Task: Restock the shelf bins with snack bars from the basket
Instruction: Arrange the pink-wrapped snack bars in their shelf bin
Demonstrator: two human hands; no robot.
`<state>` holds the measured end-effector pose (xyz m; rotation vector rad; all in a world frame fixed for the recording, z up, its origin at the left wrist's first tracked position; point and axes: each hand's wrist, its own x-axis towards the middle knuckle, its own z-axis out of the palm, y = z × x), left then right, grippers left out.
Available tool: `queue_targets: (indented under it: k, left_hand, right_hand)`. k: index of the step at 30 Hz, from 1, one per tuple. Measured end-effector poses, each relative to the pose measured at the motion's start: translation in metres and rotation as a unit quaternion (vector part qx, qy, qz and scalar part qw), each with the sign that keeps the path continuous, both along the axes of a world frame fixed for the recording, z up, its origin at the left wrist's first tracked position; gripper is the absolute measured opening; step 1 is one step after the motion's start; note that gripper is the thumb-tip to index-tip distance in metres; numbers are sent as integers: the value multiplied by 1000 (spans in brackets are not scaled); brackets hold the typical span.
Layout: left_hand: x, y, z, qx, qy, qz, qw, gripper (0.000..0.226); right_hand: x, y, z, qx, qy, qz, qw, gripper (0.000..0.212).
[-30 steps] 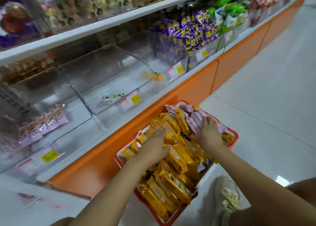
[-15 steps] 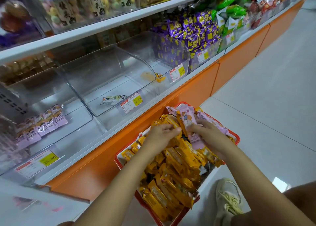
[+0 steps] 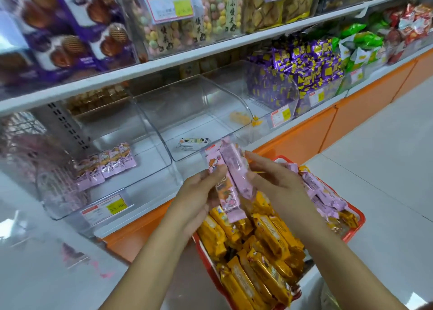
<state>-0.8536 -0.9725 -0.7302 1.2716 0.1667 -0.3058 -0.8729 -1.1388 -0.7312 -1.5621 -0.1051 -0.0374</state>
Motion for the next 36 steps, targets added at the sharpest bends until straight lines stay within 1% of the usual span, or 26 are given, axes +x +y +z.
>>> queue_targets:
  k: [2, 3, 6, 8, 9, 10, 12, 13, 14, 15, 16, 18, 20, 21, 22, 23, 24, 25, 26, 27, 28, 29, 31, 33, 35, 36]
  left_hand:
    - [-2, 12, 3, -53, 9, 29, 998, 30]
    - [-3, 17, 4, -68, 8, 42, 997, 25]
    - [-7, 35, 9, -68, -6, 88, 994, 33]
    - [-8, 49, 12, -51, -14, 127, 991, 24]
    - [-8, 57, 13, -40, -13, 145, 989, 24]
    - [-8, 65, 14, -24, -13, 164, 986, 28]
    - [-5, 81, 14, 7, -11, 199, 980, 45]
    - [-4, 89, 14, 14, -10, 209, 978, 48]
    - [-3, 97, 15, 15, -15, 213, 977, 42]
    - [-2, 102, 17, 12, -19, 212, 977, 32]
    - [-1, 106, 19, 5, -23, 213, 977, 28]
    - [3, 117, 21, -4, -31, 228, 973, 36]
    - [8, 129, 22, -6, -45, 240, 970, 45]
    - [10, 135, 23, -2, -52, 241, 969, 45]
    - [13, 143, 21, 38, -59, 249, 966, 41]
    - [14, 152, 18, 135, -73, 255, 955, 36]
    - [15, 162, 14, 291, -93, 258, 917, 32]
    - [14, 172, 9, 447, -102, 253, 852, 30]
    - [12, 181, 4, 553, -96, 235, 794, 29]
    - [11, 190, 0, 615, -72, 203, 758, 29]
    - [10, 196, -4, 652, -46, 165, 739, 32]
    - [8, 200, -8, 674, -30, 125, 728, 37]
    - [7, 204, -11, 678, -39, 85, 729, 45]
    - [5, 205, -11, 676, -60, 77, 730, 47]
    - [2, 206, -12, 676, -72, 79, 729, 45]
    - [1, 206, -13, 674, -78, 80, 730, 44]
  right_hand:
    - [0, 15, 4, -73, -51, -28, 996, 36]
    - [1, 22, 3, -103, -71, -29, 992, 35]
    - [5, 44, 4, -131, -94, -11, 987, 33]
    - [7, 62, 5, -145, -115, 21, 983, 37]
    - [7, 71, 7, -155, -129, 41, 978, 44]
    - [7, 80, 8, -173, -141, 59, 973, 53]
    - [12, 98, 9, -216, -161, 82, 960, 67]
    - [15, 106, 10, -239, -169, 89, 952, 72]
    - [18, 115, 10, -261, -177, 93, 944, 75]
    - [21, 124, 10, -281, -189, 90, 937, 76]
    - [24, 134, 11, -296, -206, 82, 929, 75]
    - [32, 155, 14, -328, -237, 60, 912, 69]
    - [43, 176, 20, -364, -234, 47, 900, 65]
    - [52, 186, 23, -375, -224, 50, 898, 64]
    - [62, 195, 26, -384, -216, 56, 896, 63]
    - [72, 204, 29, -397, -212, 60, 891, 63]
    - [84, 214, 30, -419, -211, 60, 881, 64]
    - [97, 223, 31, -452, -208, 57, 866, 64]
    - [110, 233, 31, -489, -204, 51, 847, 63]
    - [124, 244, 29, -528, -197, 46, 825, 61]
    - [138, 255, 26, -570, -185, 45, 799, 60]
    - [151, 267, 22, -614, -166, 50, 770, 60]
    - [175, 289, 12, -681, -112, 64, 721, 62]
    - [191, 306, 0, -725, -72, 75, 681, 62]
    - [201, 319, -10, -769, -86, 75, 629, 58]
    - [204, 323, -13, -784, -98, 75, 608, 54]
